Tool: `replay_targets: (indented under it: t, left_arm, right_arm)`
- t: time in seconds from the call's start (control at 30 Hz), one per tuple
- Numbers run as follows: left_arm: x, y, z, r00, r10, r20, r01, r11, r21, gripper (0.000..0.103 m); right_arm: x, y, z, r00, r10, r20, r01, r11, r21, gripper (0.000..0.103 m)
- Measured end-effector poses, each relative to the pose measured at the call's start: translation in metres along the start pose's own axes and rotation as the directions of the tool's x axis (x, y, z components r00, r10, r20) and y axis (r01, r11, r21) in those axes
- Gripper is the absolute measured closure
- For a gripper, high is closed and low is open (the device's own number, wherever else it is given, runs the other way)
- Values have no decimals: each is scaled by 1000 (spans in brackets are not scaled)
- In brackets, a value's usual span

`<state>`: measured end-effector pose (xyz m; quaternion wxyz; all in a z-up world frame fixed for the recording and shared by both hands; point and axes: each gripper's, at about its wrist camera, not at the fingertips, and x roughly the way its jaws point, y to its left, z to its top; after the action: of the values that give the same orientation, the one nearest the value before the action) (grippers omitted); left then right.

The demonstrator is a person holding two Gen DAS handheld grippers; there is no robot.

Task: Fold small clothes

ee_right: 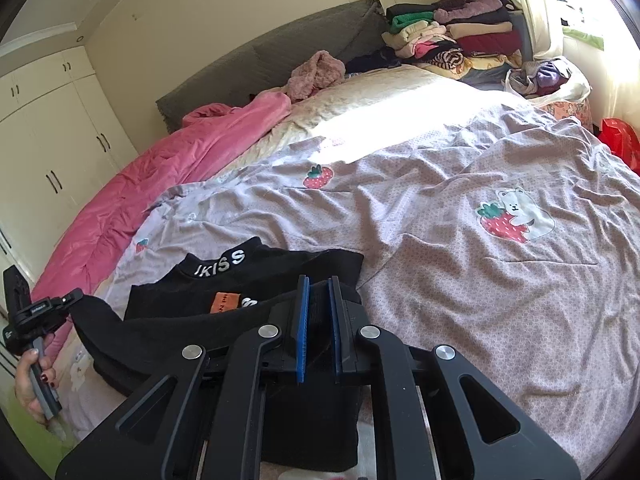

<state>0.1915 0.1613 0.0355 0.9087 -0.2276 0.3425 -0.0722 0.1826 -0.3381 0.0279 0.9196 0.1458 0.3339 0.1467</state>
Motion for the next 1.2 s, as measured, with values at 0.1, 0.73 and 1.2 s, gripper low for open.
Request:
replay_targets:
  t: [0.1,0.73,1.2]
  left_arm:
    - [12,6,-5,999,40,-12,-40,999,9,98]
    - [-39,-23,-33,979,152,133,-179,958,224,68]
    - [-17,-67,-95,991,132,-23,-111,903,415,52]
  right_arm:
    - [17,-2,0,999,-37,-30,37,999,4,94]
    - [-22,19,-40,996,-84,39,86,994,-67,66]
    - [-18,74,-79,997,-18,-79,0,976,-217,66]
